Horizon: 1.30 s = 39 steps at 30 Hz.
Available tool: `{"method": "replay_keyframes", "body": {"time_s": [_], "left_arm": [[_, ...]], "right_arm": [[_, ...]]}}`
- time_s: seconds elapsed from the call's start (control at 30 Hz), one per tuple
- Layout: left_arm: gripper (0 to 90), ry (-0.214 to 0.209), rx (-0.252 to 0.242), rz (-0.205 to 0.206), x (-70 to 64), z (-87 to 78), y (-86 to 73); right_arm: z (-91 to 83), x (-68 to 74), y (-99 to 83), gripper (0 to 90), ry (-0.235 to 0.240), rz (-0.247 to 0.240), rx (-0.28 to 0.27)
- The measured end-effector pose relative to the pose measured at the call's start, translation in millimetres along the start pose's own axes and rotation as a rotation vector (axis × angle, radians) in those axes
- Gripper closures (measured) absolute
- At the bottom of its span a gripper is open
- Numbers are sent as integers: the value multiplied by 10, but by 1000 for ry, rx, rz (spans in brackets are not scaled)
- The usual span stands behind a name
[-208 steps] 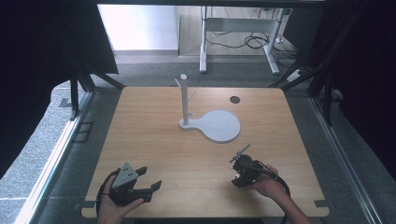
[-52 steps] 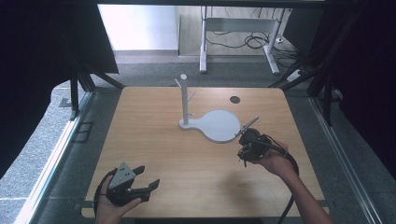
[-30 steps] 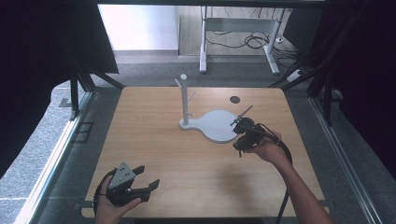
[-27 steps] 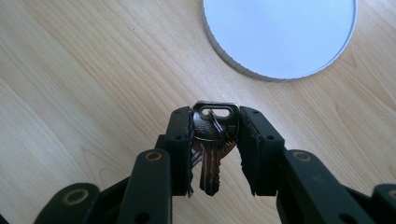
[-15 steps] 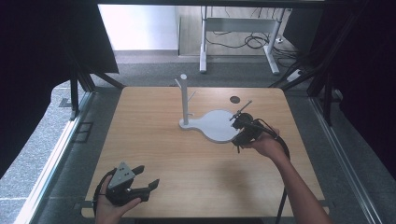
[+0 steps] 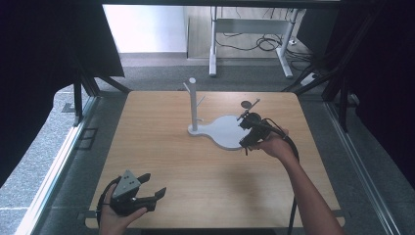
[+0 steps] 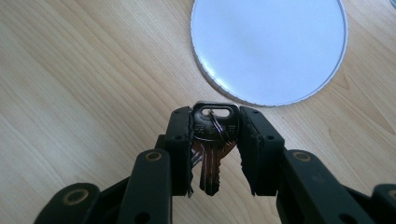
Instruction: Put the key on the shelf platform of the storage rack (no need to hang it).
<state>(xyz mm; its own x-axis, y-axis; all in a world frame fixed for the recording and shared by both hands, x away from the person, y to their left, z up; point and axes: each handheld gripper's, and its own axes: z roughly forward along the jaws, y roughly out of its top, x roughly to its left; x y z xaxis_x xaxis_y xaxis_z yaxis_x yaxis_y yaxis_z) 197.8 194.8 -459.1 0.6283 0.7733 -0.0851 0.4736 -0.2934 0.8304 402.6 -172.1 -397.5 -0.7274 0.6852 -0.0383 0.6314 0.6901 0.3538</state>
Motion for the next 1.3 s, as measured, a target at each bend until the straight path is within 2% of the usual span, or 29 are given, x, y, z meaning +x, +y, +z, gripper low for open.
{"method": "replay_keyframes", "body": {"time_s": [0.43,1.3], "left_arm": [[272,-1,-1,3,3,-7,2],[272,2,-10,-6,34,-33,-2]], "right_arm": [[49,-74,160,663,12,14,6],[353,-260,430,664,26,54,33]]}}
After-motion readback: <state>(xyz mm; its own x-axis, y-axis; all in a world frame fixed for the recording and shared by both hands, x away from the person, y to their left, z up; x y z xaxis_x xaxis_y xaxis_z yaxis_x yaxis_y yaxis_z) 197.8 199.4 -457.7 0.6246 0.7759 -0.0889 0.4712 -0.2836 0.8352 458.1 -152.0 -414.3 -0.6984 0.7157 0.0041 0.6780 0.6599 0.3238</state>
